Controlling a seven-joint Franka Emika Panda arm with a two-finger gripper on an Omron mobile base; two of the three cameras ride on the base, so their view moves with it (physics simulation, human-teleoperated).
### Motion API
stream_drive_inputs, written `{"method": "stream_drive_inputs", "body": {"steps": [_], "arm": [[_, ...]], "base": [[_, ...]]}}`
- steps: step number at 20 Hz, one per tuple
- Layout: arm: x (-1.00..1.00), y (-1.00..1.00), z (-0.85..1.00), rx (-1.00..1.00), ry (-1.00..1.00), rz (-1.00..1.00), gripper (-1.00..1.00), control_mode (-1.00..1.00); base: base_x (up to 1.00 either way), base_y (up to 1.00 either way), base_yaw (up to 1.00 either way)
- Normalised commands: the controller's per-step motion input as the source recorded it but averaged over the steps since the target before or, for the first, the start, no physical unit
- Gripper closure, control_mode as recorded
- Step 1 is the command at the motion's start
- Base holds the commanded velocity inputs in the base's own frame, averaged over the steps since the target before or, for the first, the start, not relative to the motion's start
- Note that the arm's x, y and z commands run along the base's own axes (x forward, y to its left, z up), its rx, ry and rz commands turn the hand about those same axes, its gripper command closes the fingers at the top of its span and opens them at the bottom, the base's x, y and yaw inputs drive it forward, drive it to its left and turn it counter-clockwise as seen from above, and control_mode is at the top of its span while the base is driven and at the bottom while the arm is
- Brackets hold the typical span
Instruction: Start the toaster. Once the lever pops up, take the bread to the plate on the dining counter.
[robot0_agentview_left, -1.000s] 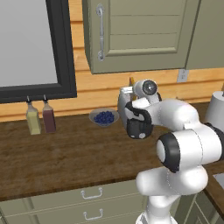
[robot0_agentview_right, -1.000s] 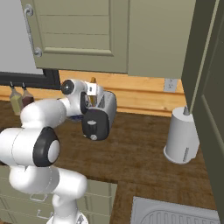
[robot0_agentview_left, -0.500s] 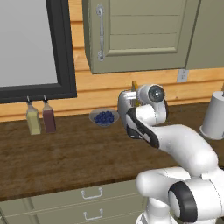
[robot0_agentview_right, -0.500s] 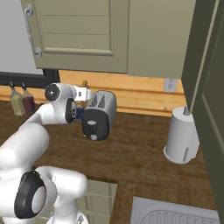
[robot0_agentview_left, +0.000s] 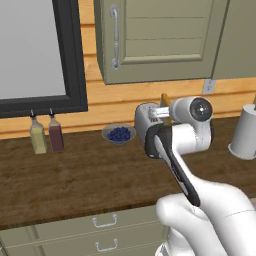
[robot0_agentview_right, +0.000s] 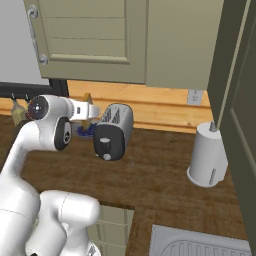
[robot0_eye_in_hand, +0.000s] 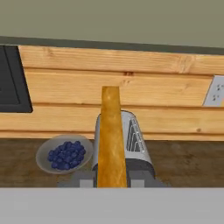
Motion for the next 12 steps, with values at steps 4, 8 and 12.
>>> {"method": "stream_drive_inputs", "body": {"steps": [4, 8, 12], "arm": [[-1.00, 0.00, 0.25, 0.00, 0.31, 0.00, 1.00, -1.00], [-1.00, 0.00, 0.12, 0.00, 0.17, 0.02, 1.00, -1.00], [-1.00, -0.06, 0.04, 0.00, 0.03, 0.01, 1.00, -1.00]], "base": [[0.00, 0.00, 0.00], [0.00, 0.00, 0.00], [0.00, 0.00, 0.00]]}}
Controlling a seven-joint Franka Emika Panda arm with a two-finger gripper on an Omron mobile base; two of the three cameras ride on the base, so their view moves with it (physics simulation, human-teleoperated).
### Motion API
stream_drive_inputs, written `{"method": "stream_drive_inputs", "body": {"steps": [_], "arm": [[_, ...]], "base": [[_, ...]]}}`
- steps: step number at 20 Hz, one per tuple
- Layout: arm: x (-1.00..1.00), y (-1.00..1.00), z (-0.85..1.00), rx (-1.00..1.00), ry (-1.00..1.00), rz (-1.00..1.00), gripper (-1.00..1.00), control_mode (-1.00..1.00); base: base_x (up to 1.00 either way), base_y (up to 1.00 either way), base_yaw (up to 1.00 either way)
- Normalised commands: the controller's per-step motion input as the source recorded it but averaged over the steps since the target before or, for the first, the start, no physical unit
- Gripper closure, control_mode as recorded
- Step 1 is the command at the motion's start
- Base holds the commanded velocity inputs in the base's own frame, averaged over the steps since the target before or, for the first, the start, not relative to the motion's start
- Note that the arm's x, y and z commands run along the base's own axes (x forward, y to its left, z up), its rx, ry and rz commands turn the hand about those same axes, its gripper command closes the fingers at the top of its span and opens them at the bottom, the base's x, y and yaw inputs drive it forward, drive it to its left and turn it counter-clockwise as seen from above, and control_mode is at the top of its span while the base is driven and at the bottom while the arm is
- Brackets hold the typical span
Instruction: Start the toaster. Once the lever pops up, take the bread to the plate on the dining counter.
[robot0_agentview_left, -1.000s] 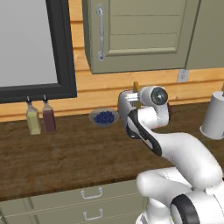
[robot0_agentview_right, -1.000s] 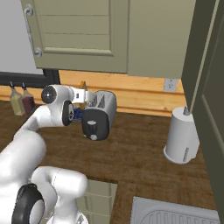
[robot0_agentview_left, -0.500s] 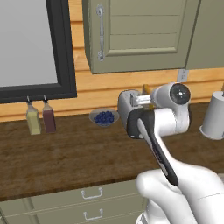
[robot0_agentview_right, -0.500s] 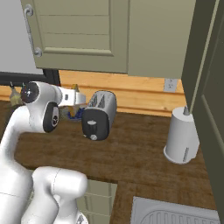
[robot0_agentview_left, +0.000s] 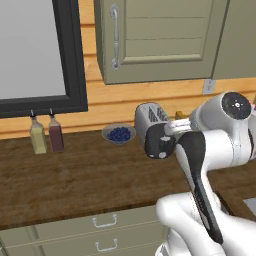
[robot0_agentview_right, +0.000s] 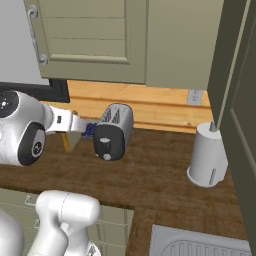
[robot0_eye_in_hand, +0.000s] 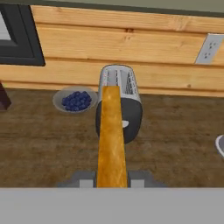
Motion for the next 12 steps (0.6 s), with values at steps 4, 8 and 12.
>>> {"method": "stream_drive_inputs", "body": {"steps": [4, 8, 12], "arm": [[-1.00, -0.03, 0.00, 0.00, 0.00, 0.00, 1.00, -1.00], [-0.57, -0.07, -0.02, 0.01, -0.01, 0.00, 1.00, -1.00], [0.00, 0.00, 0.00, 0.00, 0.00, 0.00, 1.00, -1.00]], "base": [[0.00, 0.00, 0.00], [0.00, 0.00, 0.00], [0.00, 0.00, 0.00]]}}
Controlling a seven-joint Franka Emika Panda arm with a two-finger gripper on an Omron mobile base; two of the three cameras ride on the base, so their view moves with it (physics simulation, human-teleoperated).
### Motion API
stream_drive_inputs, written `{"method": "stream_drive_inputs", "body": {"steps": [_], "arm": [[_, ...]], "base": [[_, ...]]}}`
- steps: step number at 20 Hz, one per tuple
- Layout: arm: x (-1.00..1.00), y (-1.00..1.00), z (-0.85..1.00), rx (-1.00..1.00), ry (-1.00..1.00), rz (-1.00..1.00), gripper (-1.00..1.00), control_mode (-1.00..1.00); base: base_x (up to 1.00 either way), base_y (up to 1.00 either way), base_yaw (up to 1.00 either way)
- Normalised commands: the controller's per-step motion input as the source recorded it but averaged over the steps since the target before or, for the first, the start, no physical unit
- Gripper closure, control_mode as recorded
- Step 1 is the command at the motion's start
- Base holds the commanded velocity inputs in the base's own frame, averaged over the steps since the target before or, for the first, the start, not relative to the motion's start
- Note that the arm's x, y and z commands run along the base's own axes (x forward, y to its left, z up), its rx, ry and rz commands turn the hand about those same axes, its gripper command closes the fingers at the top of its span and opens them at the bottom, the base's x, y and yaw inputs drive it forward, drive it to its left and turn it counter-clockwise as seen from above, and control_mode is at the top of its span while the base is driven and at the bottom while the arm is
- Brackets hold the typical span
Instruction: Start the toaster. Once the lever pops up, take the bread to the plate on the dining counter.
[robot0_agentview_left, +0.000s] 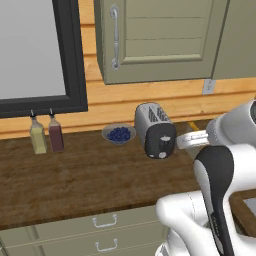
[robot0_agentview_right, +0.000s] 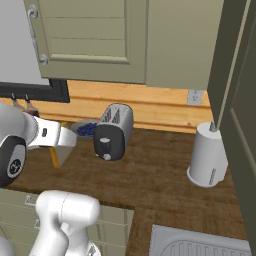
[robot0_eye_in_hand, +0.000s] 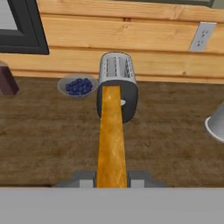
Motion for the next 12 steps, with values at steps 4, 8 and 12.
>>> {"method": "stream_drive_inputs", "body": {"steps": [4, 8, 12], "arm": [[-0.09, 0.00, 0.00, 0.00, 0.00, 0.00, 1.00, 1.00], [0.00, 0.00, 0.00, 0.00, 0.00, 0.00, 1.00, 1.00], [0.00, 0.00, 0.00, 0.00, 0.00, 0.00, 1.00, 1.00]], "base": [[-0.34, -0.07, 0.00], [-0.78, -0.36, 0.23], [-0.63, -0.32, 0.58]]}}
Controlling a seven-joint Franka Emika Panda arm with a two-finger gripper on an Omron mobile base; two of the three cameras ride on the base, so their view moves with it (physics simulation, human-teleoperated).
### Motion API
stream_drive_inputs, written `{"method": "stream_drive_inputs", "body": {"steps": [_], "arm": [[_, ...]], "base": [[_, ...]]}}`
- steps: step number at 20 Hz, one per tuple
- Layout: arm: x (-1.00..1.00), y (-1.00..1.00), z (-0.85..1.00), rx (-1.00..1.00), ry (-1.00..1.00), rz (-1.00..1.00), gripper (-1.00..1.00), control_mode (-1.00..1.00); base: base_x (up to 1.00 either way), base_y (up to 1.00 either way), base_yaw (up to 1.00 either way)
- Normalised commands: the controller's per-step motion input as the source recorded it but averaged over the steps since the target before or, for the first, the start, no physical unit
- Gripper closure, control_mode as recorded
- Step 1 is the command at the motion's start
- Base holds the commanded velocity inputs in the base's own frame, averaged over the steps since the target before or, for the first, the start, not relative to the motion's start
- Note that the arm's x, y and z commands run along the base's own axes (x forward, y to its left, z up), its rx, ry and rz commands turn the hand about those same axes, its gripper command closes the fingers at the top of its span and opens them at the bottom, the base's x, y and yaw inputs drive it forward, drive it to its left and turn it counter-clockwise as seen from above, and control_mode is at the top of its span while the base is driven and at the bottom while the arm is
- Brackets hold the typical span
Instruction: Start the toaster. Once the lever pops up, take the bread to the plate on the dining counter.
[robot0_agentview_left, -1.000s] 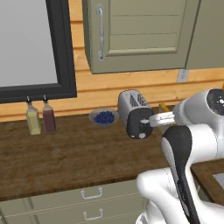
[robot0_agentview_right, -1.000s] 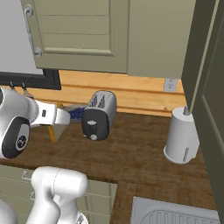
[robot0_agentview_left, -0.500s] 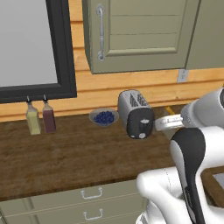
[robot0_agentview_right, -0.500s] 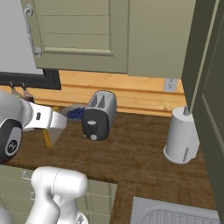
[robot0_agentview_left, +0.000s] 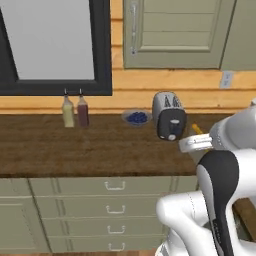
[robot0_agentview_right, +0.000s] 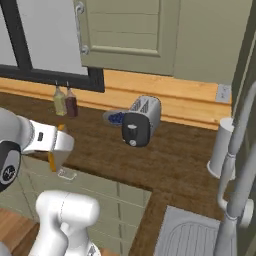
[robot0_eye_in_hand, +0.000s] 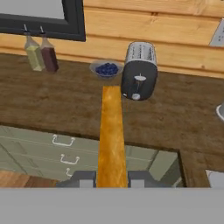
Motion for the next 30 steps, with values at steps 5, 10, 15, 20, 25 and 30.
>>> {"method": "stream_drive_inputs", "body": {"steps": [5, 10, 15, 20, 25, 30], "arm": [[0.00, 0.00, 0.00, 0.00, 0.00, 0.00, 1.00, 1.00], [0.00, 0.00, 0.00, 0.00, 0.00, 0.00, 1.00, 1.00], [0.00, 0.00, 0.00, 0.00, 0.00, 0.00, 1.00, 1.00], [0.00, 0.00, 0.00, 0.00, 0.00, 0.00, 1.00, 1.00], [0.00, 0.00, 0.00, 0.00, 0.00, 0.00, 1.00, 1.00], [0.00, 0.00, 0.00, 0.00, 0.00, 0.00, 1.00, 1.00]], "base": [[-0.23, -0.10, 0.71], [-0.06, -0.08, 0.83], [0.00, -0.03, 0.92], [0.00, 0.00, 0.95], [0.04, 0.00, 0.96], [0.16, 0.00, 0.95]]}}
